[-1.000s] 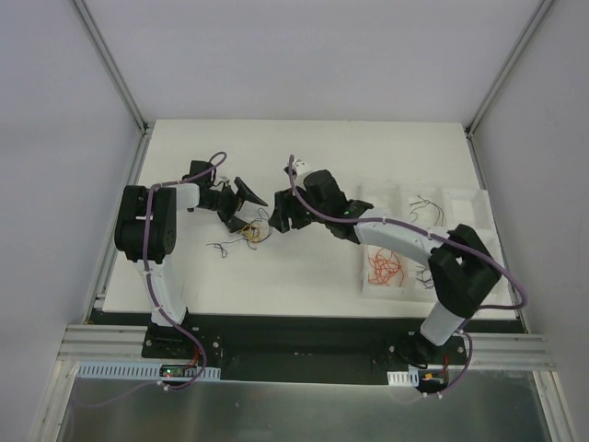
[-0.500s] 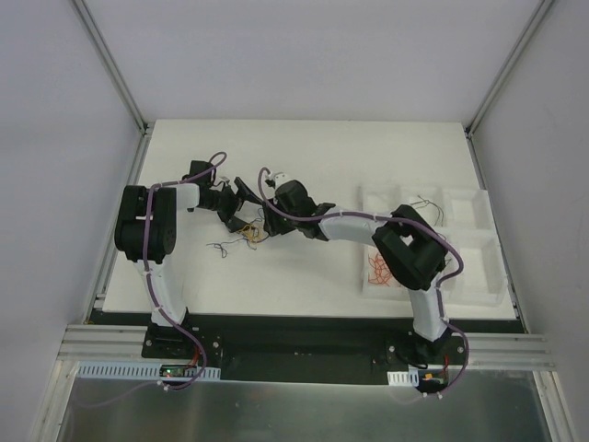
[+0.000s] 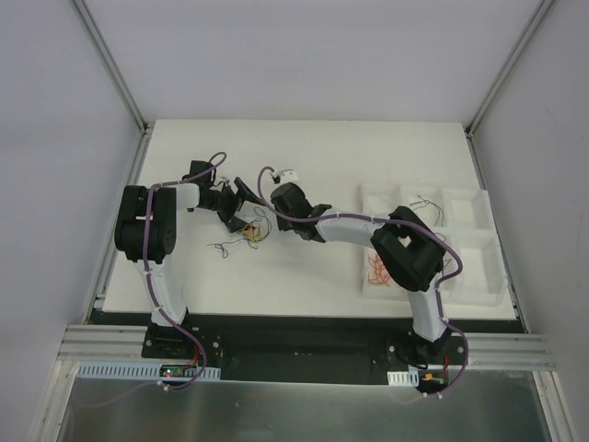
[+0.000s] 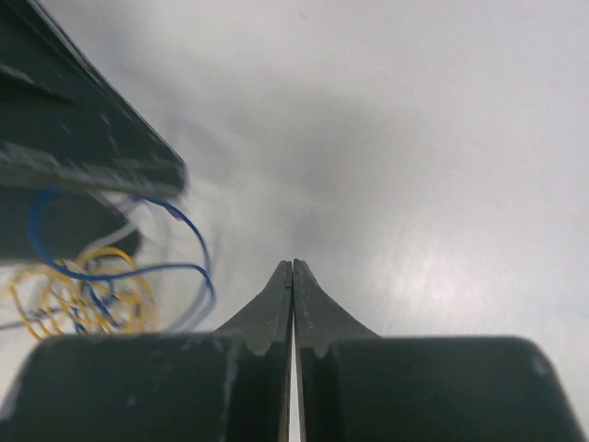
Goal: Untangle the cables
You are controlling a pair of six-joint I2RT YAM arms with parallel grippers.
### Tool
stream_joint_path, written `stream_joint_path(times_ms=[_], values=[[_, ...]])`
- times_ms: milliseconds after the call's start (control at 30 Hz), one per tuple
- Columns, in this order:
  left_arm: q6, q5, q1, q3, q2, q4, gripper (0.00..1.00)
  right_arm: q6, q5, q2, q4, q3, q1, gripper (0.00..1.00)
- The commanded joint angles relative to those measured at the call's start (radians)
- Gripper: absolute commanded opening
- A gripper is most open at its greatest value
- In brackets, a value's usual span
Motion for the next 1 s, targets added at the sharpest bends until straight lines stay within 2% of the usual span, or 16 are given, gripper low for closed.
stream_joint_path(times_ms=[0, 100, 167, 233, 267, 400, 500, 733, 967], values=[[0.023, -0.061, 0.003, 0.001, 0.006, -0.015, 0.84, 0.026, 0.234, -0.212, -0.007, -0.113, 0.014, 0.0], [0.026, -0.067, 0.004, 0.003, 0.008, -0.015, 0.84, 0.002, 0.261, -0.326, 0.001, -0.191, 0.009, 0.01], [0.033, -0.06, 0.004, 0.009, 0.014, -0.015, 0.84, -0.043, 0.163, -0.338, -0.002, -0.188, -0.003, 0.01], [0.036, -0.057, 0.004, 0.013, 0.017, -0.013, 0.84, -0.066, 0.07, -0.317, -0.004, -0.168, -0.006, 0.06], [0.037, -0.057, 0.004, 0.012, 0.014, -0.015, 0.84, -0.064, 0.04, -0.302, -0.011, -0.162, -0.006, 0.11], [0.04, -0.038, 0.004, 0.01, 0.013, -0.015, 0.84, -0.009, -0.049, -0.271, 0.022, -0.168, -0.006, 0.41], [0.04, -0.031, 0.004, 0.015, 0.006, -0.013, 0.84, 0.002, -0.086, -0.217, 0.055, -0.15, -0.008, 0.5], [0.03, -0.024, 0.003, 0.013, 0.002, -0.009, 0.85, -0.004, -0.081, -0.039, 0.025, 0.002, -0.006, 0.53], [0.022, -0.02, 0.003, 0.009, -0.001, -0.001, 0.84, 0.019, -0.094, 0.001, 0.078, 0.008, 0.006, 0.52]])
